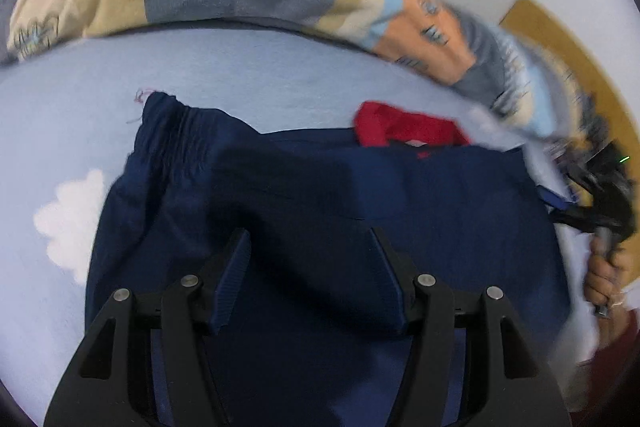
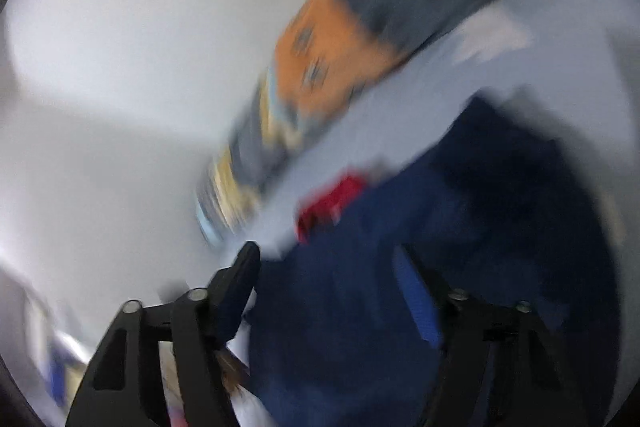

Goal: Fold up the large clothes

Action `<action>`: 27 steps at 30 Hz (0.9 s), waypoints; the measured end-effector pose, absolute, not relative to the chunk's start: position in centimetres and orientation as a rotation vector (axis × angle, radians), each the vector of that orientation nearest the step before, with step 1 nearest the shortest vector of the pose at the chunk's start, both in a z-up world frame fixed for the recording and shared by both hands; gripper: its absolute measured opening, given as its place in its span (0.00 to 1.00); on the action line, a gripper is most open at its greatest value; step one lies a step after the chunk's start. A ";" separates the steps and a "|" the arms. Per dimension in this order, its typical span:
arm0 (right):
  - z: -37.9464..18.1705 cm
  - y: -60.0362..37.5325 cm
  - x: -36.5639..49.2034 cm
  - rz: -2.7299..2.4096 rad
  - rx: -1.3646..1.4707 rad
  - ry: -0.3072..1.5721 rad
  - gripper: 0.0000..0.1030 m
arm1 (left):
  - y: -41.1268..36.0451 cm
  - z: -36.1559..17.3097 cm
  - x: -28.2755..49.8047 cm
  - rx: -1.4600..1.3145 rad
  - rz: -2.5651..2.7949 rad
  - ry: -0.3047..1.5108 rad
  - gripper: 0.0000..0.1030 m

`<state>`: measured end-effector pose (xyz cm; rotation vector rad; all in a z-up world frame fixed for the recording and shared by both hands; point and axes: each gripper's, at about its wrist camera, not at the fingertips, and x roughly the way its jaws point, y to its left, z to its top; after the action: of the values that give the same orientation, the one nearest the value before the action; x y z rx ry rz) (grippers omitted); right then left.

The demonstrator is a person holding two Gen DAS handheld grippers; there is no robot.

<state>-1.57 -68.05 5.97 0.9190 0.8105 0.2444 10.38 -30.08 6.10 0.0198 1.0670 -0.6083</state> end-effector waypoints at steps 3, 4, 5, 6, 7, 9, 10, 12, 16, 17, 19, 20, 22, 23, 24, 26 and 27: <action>3.0 -64.8 0.6 0.257 0.762 0.973 0.31 | -30.8 4.4 12.2 0.098 -0.491 1.076 0.57; 2.4 -64.5 1.3 0.194 0.681 0.998 0.23 | -30.7 4.0 13.2 0.097 -0.455 1.082 0.58; 2.1 -64.8 1.4 0.134 0.642 0.998 0.07 | -30.5 3.9 13.8 0.087 -0.438 1.080 0.60; 2.3 -65.4 1.7 0.022 0.579 0.979 0.02 | -30.4 4.0 14.2 0.084 -0.420 1.072 0.60; 2.6 -66.2 1.9 -0.095 0.520 0.966 0.02 | -30.4 4.0 14.5 0.098 -0.404 1.062 0.60; 3.7 -66.3 1.9 -0.149 0.483 0.945 0.12 | -30.4 4.2 14.0 0.115 -0.404 1.045 0.60; 4.4 -65.7 1.7 -0.115 0.470 0.927 0.12 | -30.3 4.4 13.6 0.114 -0.421 1.032 0.60; 6.1 -63.2 1.3 -0.039 0.387 0.882 0.12 | -30.0 4.9 12.5 0.102 -0.456 1.028 0.60; 6.0 -58.3 2.7 0.167 0.344 0.918 0.11 | -30.1 5.9 9.8 0.108 -0.550 0.987 0.61; 5.3 -57.6 3.5 0.178 0.327 0.946 0.11 | -30.5 5.4 9.8 0.139 -0.547 0.995 0.61; 3.2 -57.7 5.5 0.130 0.327 1.006 0.03 | -30.6 3.8 10.7 0.184 -0.495 1.048 0.61; 2.8 -58.4 5.5 0.120 0.358 1.014 0.00 | -30.2 3.6 10.9 0.169 -0.477 1.055 0.61; 3.4 -60.1 5.0 0.024 0.420 0.982 0.00 | -29.2 4.2 11.0 0.136 -0.457 1.054 0.61; 4.2 -59.9 4.5 -0.009 0.393 0.967 0.06 | -28.9 4.9 10.5 0.145 -0.445 1.040 0.61; 5.4 -59.0 3.7 -0.014 0.326 0.952 0.10 | -28.9 5.5 9.8 0.150 -0.453 1.022 0.61; 7.5 -56.1 1.1 0.088 0.242 0.930 0.10 | -29.4 7.2 7.2 0.165 -0.522 0.977 0.61; 8.1 -55.0 -0.1 0.137 0.232 0.929 0.10 | -29.9 7.8 5.9 0.187 -0.535 0.953 0.61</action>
<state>-0.07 -54.99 8.11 0.2324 0.9287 0.1367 5.88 -29.94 7.82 0.1868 0.9529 -0.5346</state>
